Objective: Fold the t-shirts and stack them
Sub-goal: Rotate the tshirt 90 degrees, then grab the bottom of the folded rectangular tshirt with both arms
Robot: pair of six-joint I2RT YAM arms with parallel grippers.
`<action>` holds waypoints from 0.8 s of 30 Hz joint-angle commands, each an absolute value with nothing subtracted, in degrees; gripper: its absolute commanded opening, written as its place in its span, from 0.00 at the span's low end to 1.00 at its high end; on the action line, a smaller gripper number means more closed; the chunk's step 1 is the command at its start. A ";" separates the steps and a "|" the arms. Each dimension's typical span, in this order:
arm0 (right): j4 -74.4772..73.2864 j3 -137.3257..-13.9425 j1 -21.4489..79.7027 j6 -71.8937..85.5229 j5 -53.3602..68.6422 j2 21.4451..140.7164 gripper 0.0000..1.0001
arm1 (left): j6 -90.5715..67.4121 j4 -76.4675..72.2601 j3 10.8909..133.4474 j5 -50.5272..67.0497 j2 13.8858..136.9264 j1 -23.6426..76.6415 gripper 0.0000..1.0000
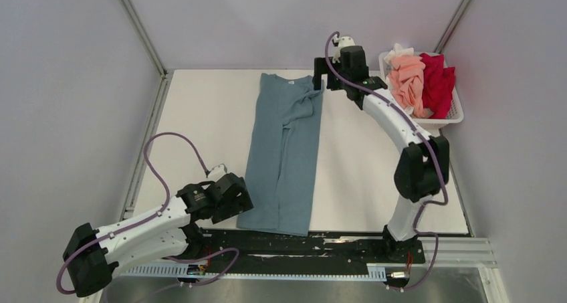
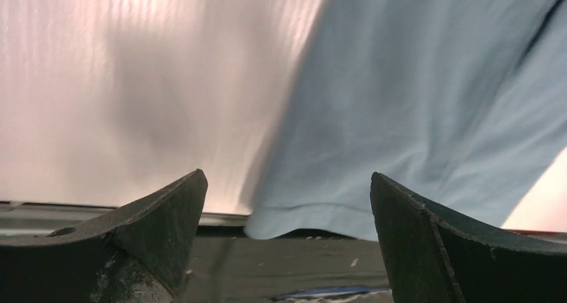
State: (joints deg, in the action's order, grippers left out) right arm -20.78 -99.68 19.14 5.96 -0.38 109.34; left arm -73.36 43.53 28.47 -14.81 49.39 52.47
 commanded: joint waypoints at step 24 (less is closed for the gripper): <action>-27.69 -38.62 67.74 28.96 3.27 62.74 0.88 | -69.70 39.34 18.34 -4.48 45.62 51.33 0.15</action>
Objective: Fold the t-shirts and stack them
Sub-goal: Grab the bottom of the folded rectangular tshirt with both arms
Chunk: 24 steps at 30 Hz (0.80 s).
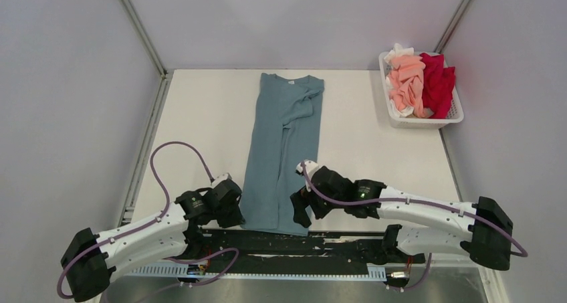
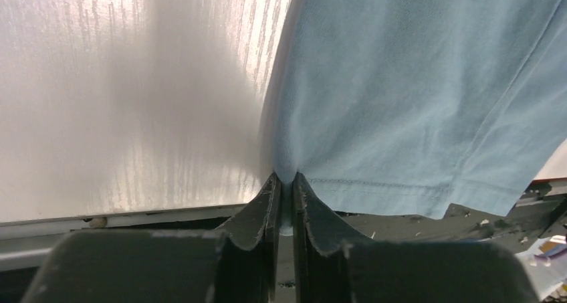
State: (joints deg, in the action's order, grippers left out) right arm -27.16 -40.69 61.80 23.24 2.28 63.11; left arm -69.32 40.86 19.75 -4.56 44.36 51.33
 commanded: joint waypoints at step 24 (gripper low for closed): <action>-23.24 -31.18 73.30 39.64 2.38 70.08 0.08 | -70.84 41.35 17.24 -1.07 43.18 51.33 0.00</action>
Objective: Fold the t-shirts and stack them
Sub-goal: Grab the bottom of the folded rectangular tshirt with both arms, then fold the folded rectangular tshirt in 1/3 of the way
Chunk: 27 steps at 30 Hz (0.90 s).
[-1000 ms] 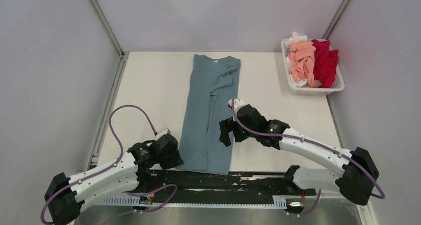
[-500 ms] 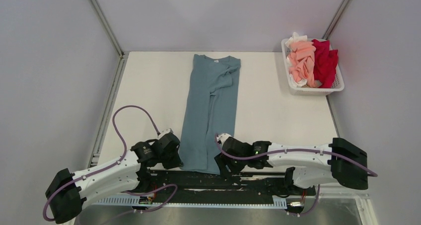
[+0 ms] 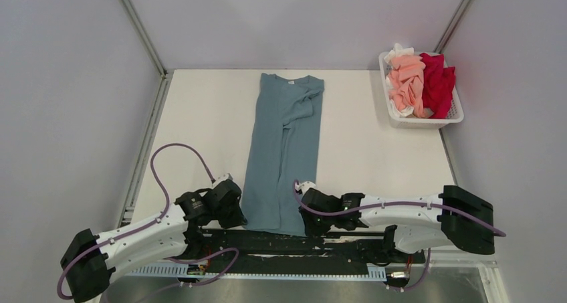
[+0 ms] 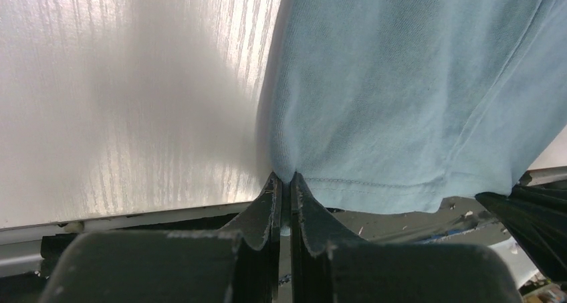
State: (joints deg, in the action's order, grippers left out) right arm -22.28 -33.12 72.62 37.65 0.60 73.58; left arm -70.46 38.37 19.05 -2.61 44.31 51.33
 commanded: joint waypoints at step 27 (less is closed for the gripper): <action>-17.46 -43.27 53.21 29.73 -11.84 67.49 0.00 | -55.74 24.28 40.23 -4.32 58.90 39.81 0.00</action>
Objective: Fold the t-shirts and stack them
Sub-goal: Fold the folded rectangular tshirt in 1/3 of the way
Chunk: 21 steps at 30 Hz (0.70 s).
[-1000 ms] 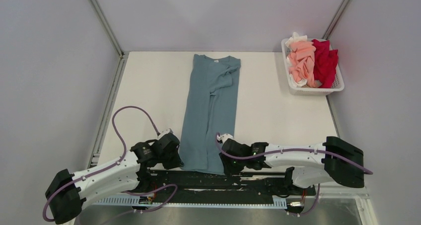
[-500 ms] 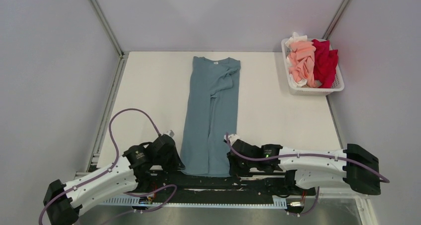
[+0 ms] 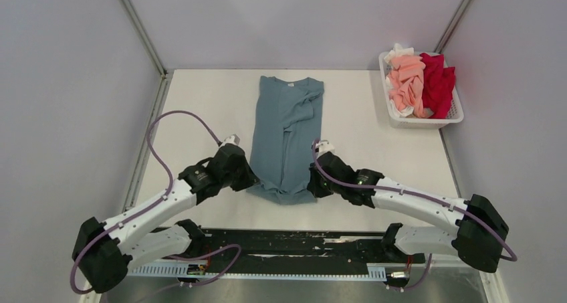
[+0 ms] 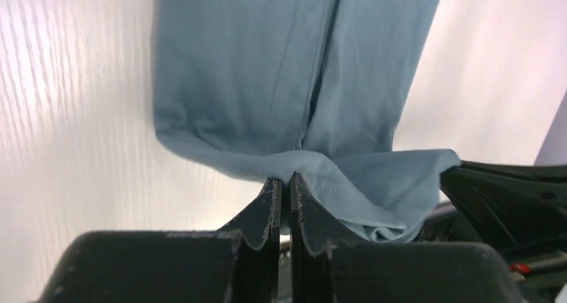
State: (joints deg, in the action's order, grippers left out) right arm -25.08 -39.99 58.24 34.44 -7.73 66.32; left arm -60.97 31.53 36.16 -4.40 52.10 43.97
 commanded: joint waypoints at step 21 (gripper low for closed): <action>-7.09 -57.27 34.59 22.16 -9.25 87.50 0.00 | -44.69 24.25 67.34 2.57 91.59 23.21 0.00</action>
